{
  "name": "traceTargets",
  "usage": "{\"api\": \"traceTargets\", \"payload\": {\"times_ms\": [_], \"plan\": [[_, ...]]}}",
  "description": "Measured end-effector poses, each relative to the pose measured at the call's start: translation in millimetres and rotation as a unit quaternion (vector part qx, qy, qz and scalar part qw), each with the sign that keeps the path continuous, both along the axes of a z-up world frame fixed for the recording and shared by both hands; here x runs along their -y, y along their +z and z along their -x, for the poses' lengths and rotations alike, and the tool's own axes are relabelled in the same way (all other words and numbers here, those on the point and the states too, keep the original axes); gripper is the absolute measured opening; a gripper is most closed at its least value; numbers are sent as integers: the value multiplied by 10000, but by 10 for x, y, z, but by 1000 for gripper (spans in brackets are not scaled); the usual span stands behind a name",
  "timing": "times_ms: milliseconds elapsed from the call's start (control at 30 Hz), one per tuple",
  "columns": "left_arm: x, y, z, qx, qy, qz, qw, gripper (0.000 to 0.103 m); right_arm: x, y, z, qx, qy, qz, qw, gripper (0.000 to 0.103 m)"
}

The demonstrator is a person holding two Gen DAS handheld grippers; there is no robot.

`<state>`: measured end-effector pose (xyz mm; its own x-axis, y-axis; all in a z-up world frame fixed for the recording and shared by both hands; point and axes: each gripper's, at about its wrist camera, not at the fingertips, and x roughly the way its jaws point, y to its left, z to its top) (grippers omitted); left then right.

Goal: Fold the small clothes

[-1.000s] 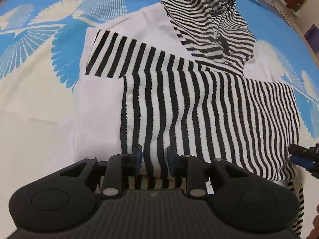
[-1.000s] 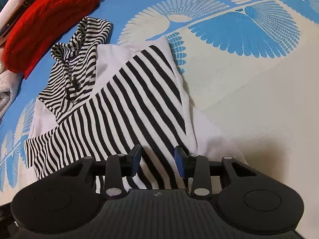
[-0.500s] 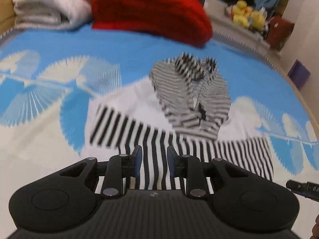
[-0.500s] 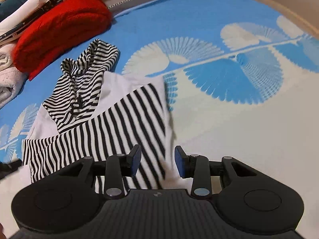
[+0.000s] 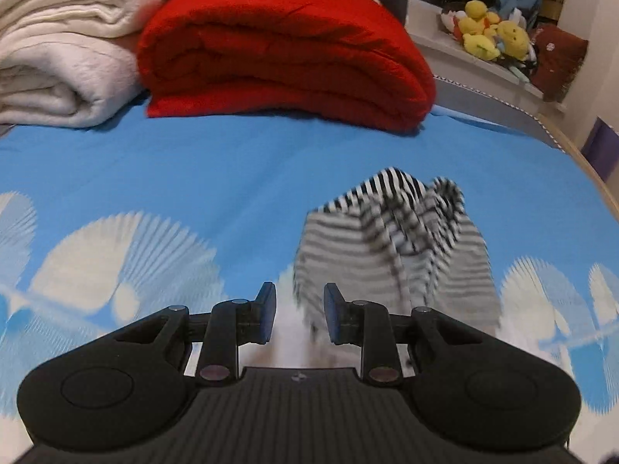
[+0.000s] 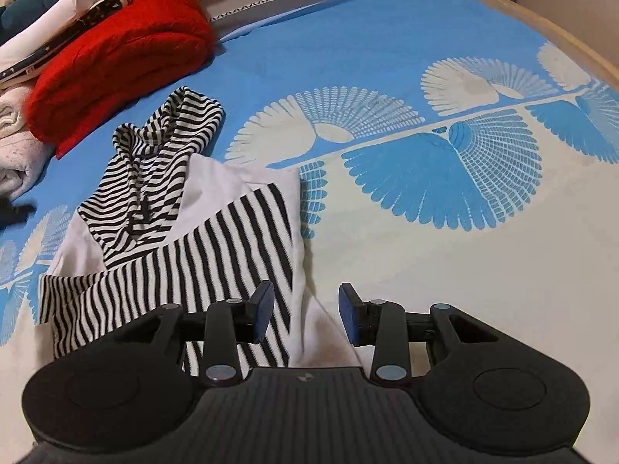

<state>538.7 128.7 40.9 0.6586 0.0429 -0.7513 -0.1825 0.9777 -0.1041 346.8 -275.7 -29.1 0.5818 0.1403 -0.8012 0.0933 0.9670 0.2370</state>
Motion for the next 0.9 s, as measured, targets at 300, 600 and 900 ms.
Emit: {"api": "traceTargets", "payload": {"times_ms": [300,600,900], "plan": [[-111,-607,-1563,-72,248,658,9975,30,-30,-159,-117,-193,48,116,9997,39],[221,-1066,-2156,-545,-220,415,9974,19,-19,-237,-145,-285,-40,166,9994,39],[607,-131,-947,790,-1728,-183,9816,0,27,-23,-92,-41,-123,42,9999,39]]}}
